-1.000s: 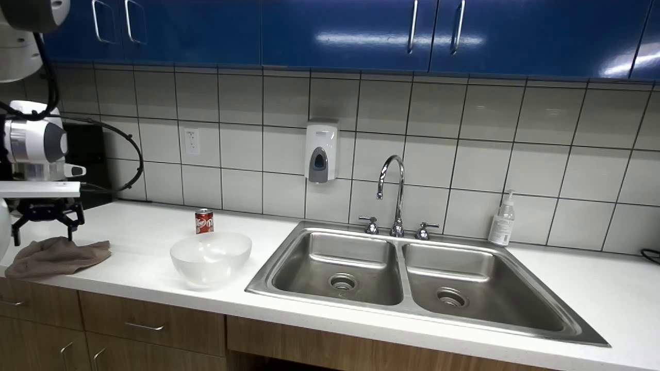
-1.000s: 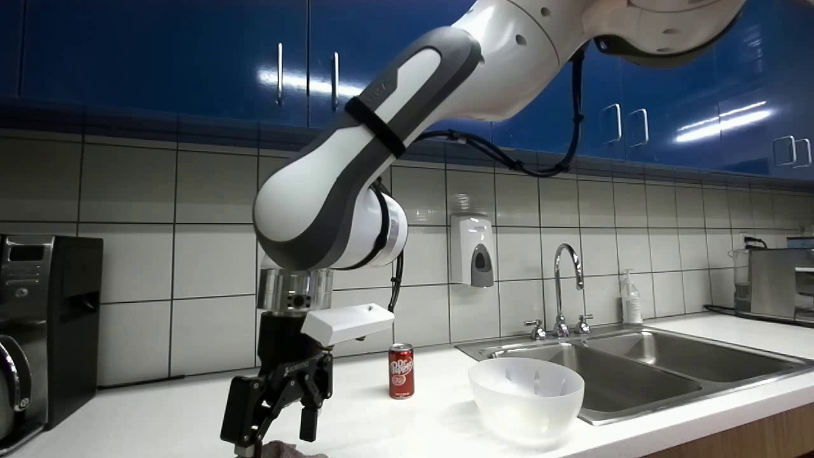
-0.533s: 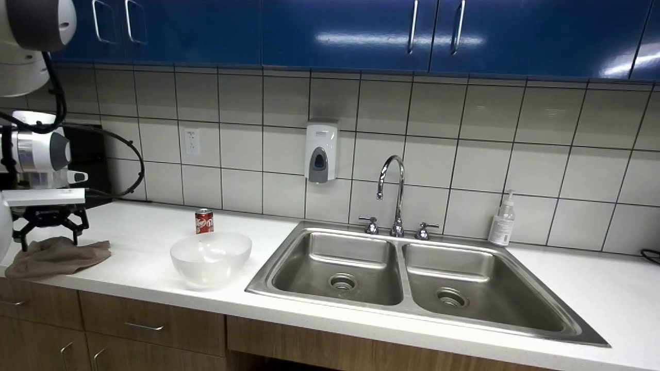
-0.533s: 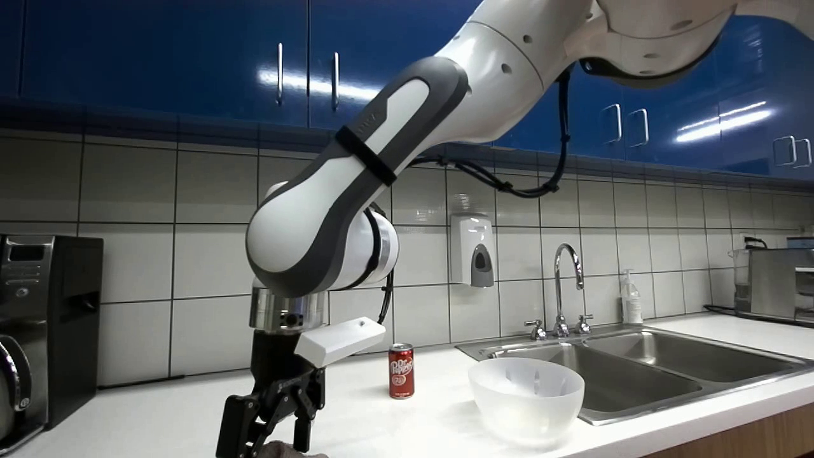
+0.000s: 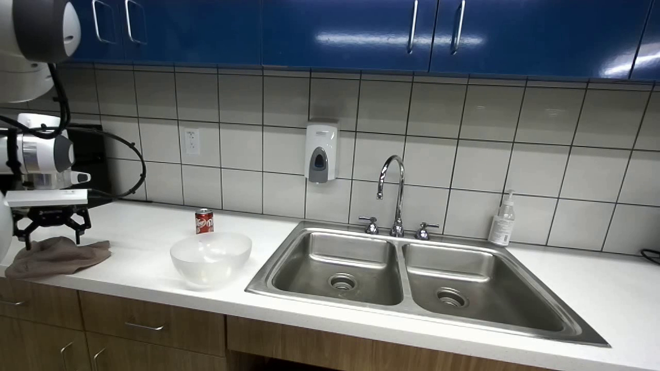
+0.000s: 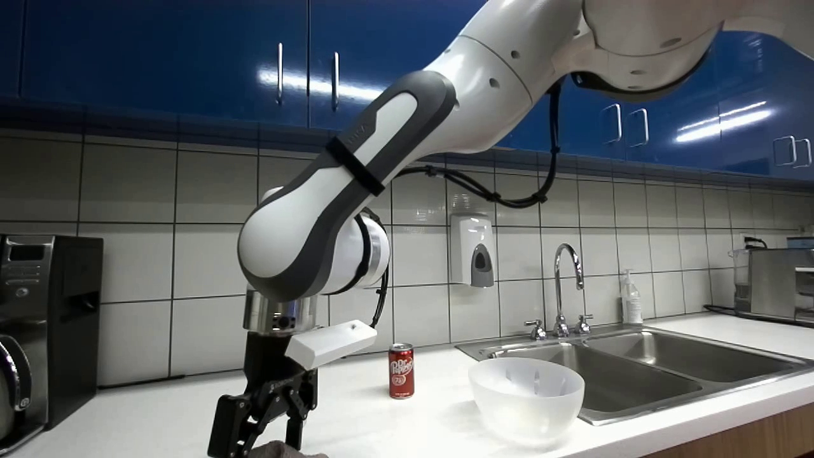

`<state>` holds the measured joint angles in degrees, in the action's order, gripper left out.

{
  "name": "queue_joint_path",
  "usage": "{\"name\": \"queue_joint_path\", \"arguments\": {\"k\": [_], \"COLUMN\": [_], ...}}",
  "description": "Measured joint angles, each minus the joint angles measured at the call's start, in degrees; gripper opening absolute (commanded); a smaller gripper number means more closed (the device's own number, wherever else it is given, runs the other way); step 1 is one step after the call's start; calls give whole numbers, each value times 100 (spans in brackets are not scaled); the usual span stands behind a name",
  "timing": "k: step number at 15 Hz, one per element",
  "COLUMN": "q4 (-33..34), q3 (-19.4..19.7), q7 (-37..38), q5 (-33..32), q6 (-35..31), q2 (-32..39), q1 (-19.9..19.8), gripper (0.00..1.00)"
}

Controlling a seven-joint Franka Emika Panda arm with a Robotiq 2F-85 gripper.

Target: Put the towel in the bowl.

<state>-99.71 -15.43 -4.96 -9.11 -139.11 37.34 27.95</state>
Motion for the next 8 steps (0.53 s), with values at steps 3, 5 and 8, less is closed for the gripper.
{"name": "queue_joint_path", "arguments": {"k": [3, 5, 8], "q4": [53, 63, 70], "q3": [36, 39, 39], "q7": [0, 0, 0], "q5": [0, 0, 0], "q6": [23, 28, 35], "q2": [45, 45, 45], "q1": [27, 32, 37], "gripper": [100, 100, 100]}}
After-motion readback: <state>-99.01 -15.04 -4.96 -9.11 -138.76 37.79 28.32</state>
